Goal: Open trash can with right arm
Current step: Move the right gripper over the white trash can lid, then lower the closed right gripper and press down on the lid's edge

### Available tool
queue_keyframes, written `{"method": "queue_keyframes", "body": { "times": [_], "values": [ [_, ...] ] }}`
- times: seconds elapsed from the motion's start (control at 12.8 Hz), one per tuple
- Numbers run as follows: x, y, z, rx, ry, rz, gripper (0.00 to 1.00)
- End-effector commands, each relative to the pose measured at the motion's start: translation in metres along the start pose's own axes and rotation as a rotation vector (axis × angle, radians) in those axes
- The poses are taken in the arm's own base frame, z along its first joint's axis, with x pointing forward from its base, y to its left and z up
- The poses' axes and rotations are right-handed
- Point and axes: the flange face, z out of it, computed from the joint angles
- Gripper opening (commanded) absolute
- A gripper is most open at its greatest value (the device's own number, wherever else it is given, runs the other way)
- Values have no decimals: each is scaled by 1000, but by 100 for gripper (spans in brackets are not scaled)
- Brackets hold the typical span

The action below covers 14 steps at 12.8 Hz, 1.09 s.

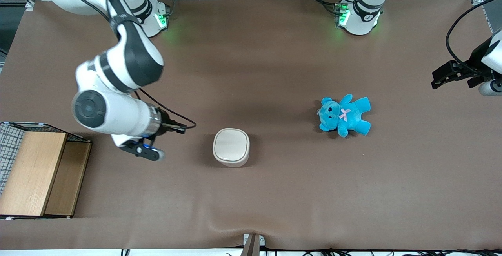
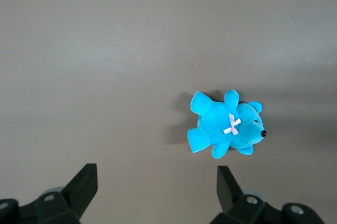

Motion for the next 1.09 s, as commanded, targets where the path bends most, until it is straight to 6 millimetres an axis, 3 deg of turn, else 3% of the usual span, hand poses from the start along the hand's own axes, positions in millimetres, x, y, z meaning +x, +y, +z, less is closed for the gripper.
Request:
{"method": "queue_keyframes", "body": {
  "times": [0.0, 0.23, 0.55, 1.01],
  "values": [
    [-8, -34, 11, 12, 58, 9, 0],
    [-8, -57, 31, 23, 131, -32, 0],
    [-2, -67, 61, -23, 185, -75, 0],
    [1, -80, 80, -4, 205, -94, 0]
  ]
}}
